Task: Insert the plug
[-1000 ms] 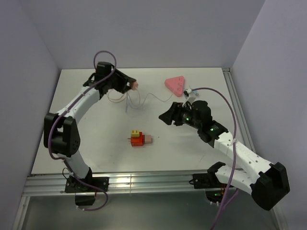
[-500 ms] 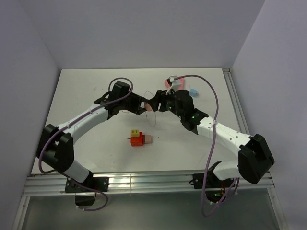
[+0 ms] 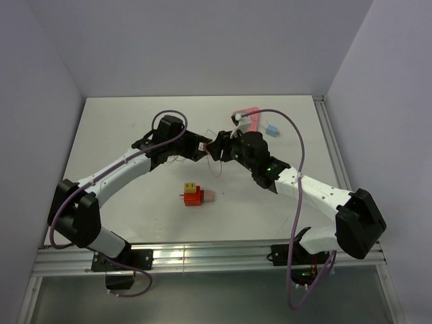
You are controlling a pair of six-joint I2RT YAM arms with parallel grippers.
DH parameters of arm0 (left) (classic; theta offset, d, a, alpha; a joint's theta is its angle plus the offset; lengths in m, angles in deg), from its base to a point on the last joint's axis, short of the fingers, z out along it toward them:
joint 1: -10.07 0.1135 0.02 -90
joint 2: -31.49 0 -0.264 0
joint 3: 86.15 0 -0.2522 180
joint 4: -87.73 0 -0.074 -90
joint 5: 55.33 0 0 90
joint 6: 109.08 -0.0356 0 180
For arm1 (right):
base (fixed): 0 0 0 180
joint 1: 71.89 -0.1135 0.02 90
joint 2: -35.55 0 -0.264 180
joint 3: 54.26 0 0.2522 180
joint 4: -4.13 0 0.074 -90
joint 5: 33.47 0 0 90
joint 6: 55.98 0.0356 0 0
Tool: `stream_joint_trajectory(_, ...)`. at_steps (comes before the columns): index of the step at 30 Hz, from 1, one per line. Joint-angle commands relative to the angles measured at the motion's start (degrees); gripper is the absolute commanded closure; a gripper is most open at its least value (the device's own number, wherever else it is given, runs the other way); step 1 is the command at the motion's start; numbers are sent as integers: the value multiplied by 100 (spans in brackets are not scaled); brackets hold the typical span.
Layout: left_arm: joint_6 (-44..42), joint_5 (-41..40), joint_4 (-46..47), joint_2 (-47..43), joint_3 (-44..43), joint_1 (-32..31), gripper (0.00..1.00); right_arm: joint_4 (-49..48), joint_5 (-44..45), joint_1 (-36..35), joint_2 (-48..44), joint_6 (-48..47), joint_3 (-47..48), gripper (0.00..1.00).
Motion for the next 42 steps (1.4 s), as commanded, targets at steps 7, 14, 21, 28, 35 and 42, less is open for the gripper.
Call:
stream_joint_trajectory(7, 82, -179, 124, -399, 56, -49, 100, -136, -23, -51, 52, 204, 86, 45)
stream_joint_trajectory(14, 162, -275, 186, -496, 188, -146, 100, 22, -234, -60, 403, 327, 376, 50)
stream_joint_trajectory(21, -40, -170, 648, -531, 249, -155, 100, 276, -60, -95, 562, 459, 561, 100)
stream_joint_trajectory(28, -2189, 208, 706, -443, 13, -85, 19, 865, 556, 63, -149, 837, 298, 100)
stream_joint_trajectory(35, -4161, -72, 531, -1688, 610, -85, 9, 2041, 654, 677, -1010, 916, -115, 100)
stream_joint_trajectory(42, -5962, -803, -403, -2885, 1110, -137, 9, 2992, 295, 968, -2355, 723, -440, 100)
